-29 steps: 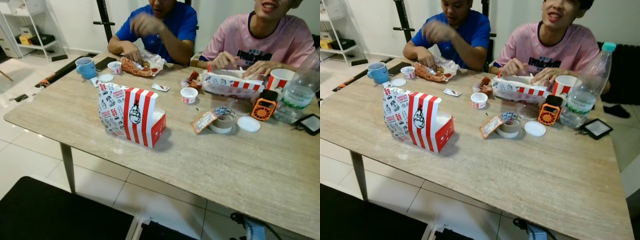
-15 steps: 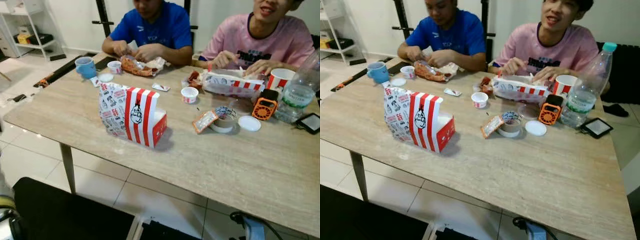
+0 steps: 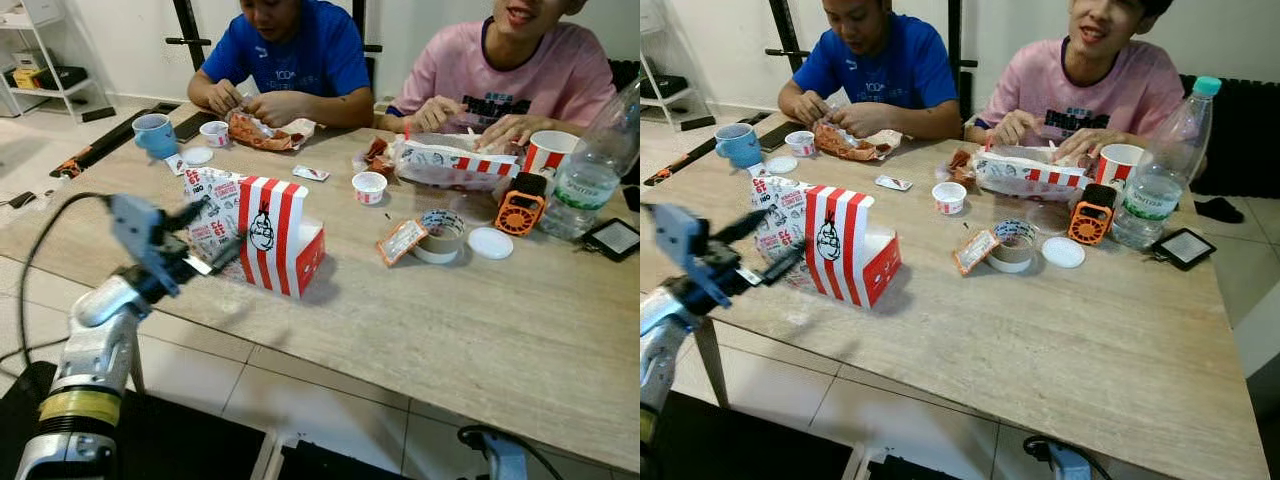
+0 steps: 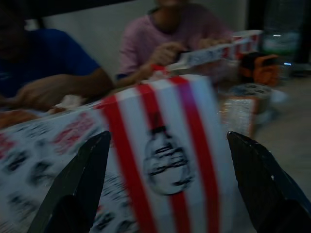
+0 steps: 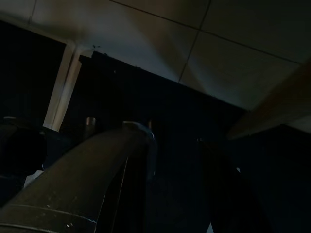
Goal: Restocking fridge
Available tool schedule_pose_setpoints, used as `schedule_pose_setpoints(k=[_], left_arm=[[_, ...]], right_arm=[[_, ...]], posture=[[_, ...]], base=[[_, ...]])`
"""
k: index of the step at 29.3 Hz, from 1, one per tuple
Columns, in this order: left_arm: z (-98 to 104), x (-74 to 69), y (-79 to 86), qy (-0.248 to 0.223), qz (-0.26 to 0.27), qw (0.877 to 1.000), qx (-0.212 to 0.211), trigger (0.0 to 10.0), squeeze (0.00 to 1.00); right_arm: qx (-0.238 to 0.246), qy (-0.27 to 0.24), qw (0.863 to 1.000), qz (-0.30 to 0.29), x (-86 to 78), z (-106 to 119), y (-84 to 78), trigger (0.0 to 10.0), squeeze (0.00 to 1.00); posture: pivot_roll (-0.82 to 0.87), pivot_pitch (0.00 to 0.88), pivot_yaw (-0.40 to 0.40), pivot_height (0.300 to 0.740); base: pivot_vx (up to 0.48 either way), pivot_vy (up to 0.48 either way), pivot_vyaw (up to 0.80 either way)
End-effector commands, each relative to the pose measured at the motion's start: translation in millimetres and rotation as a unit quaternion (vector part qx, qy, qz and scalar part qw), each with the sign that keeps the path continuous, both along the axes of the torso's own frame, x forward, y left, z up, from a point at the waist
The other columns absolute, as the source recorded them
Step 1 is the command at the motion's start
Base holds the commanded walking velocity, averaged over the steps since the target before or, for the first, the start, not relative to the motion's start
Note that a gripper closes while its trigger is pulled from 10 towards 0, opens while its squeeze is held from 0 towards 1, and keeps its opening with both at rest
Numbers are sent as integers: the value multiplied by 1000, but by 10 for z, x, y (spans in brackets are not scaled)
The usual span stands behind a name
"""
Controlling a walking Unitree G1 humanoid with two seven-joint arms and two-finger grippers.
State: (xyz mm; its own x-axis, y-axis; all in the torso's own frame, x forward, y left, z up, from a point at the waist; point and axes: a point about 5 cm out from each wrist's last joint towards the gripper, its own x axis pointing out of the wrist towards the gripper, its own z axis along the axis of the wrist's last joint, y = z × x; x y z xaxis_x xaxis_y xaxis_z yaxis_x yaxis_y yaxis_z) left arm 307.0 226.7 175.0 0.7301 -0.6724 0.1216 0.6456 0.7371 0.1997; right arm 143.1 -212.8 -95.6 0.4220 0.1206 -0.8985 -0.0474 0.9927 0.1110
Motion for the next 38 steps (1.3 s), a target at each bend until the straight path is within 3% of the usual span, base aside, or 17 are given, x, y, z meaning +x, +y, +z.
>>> schedule_pose_setpoints(k=[1,2,6,9,12,13,14,20,28,32,34,35,38], left_arm=[[-57,-24,-173,13,-33,999,6,10000,0],[-73,-50,-377,23,-70,997,4,10000,0],[-176,-18,-617,46,-78,996,7,10000,0],[-311,90,-751,69,-33,996,33,10000,0],[-358,172,-796,85,6,996,31,10000,0],[-422,279,-904,98,60,993,40,10000,0],[-442,307,-949,99,77,991,48,10000,0],[-454,386,-1111,110,153,981,46,10000,0],[-457,411,-1269,96,191,975,66,10000,0],[-434,439,-1198,94,201,972,72,10000,0],[-382,510,-823,89,247,960,101,10000,0],[-382,510,-823,89,247,960,101,10000,0],[-359,528,-493,93,281,947,129,10000,0]], right_arm=[[-4,2,1000,7,-20,-6,-4,10000,0],[-5,3,1000,6,-24,-7,-11,10000,0],[-5,2,1000,5,-22,-6,-10,10000,0],[-5,2,1000,4,-19,-6,-6,10000,0],[-4,2,1000,4,-17,-6,-2,10000,0],[-3,2,1000,3,-24,-11,8,10000,0],[-3,2,1000,2,-27,-12,11,10000,0],[-1,2,1000,-2,-27,-13,12,10000,0],[1,3,1000,-5,-35,-19,30,10000,0],[2,3,1000,-6,-45,-25,44,10000,0],[4,5,1000,-8,-62,-33,52,10000,0],[4,5,1000,-8,-62,-33,52,10000,0],[4,7,1000,-9,-77,-39,56,10000,0]], posture=[[0,0,25,740],[-3,0,28,740],[-3,0,30,740],[-3,0,30,740],[-3,0,30,740],[-6,0,33,740],[-6,0,33,740],[-9,0,39,740],[-7,0,43,740],[-7,0,45,740],[-7,0,48,740],[-7,0,48,740],[-6,0,53,740]], base=[[0,0,0],[0,0,0],[0,0,0],[0,0,0],[0,0,0],[0,0,0],[0,0,0],[0,0,0],[0,0,0],[0,0,0],[0,0,0],[0,0,0],[0,0,0]])
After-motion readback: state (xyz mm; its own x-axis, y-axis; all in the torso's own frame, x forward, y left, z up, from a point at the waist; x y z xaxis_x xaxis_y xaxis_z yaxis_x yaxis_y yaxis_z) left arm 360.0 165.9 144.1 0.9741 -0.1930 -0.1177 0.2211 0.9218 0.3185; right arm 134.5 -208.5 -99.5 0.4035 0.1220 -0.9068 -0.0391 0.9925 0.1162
